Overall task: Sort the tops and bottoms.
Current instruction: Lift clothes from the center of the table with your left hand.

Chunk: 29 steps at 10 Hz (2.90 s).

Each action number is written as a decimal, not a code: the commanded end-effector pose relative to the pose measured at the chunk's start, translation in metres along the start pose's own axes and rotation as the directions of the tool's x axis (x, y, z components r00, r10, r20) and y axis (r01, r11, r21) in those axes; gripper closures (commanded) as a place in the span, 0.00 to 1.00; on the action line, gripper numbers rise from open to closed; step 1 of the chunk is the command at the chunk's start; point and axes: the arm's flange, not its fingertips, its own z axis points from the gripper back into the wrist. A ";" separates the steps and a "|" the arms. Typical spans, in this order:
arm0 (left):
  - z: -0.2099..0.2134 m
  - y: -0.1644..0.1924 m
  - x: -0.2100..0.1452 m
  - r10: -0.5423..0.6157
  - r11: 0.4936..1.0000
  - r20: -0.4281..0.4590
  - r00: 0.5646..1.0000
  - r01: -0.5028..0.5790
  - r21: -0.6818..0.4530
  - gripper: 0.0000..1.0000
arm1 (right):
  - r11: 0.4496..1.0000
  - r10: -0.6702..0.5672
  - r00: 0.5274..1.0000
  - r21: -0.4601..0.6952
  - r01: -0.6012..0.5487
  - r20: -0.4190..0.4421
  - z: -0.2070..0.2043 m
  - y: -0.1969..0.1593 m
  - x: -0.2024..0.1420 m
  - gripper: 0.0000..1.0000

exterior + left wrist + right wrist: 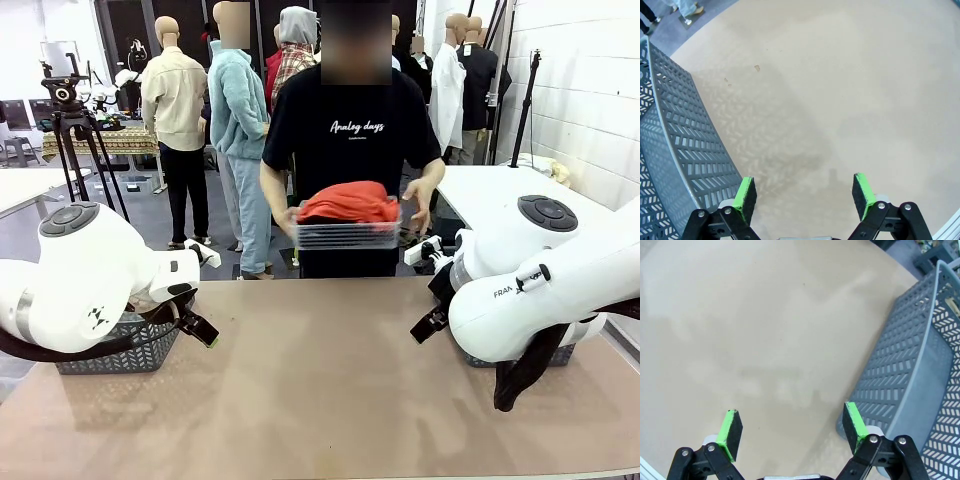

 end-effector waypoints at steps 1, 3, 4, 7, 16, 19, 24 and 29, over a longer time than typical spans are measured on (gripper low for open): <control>0.000 0.000 0.000 0.000 1.000 0.000 1.000 0.000 0.000 0.00 | 0.999 0.025 1.000 0.040 -0.024 -0.004 0.006 0.006 0.004 0.00; 0.018 -0.012 0.007 -0.027 0.999 0.013 1.000 0.027 0.017 0.00 | 0.996 0.024 1.000 0.086 -0.025 0.018 0.030 0.015 0.012 0.00; 0.032 -0.023 0.009 -0.027 0.999 0.020 0.999 0.027 0.037 0.00 | 0.995 0.021 0.999 0.101 -0.024 0.030 0.051 0.019 0.013 0.00; 0.072 -0.077 0.004 -0.002 0.996 -0.024 1.000 0.004 0.089 0.00 | 0.993 0.003 0.981 0.117 -0.027 0.195 0.122 0.015 0.011 0.00; 0.102 -0.171 0.001 0.034 0.998 -0.072 0.997 -0.030 0.046 0.00 | 0.991 -0.087 0.967 0.120 0.059 0.239 0.159 -0.017 0.027 0.00; 0.113 -0.231 -0.007 0.103 0.994 -0.036 0.994 -0.101 0.046 0.00 | 0.978 -0.165 0.965 0.162 0.133 0.205 0.155 -0.030 0.005 0.00; 0.107 -0.206 0.002 0.022 0.999 -0.058 0.998 -0.020 0.040 0.00 | 0.988 -0.117 0.966 0.121 0.091 0.230 0.159 -0.024 0.028 0.00; 0.107 -0.206 0.002 0.022 0.999 -0.058 0.998 -0.020 0.040 0.00 | 0.988 -0.117 0.966 0.121 0.091 0.230 0.159 -0.024 0.028 0.00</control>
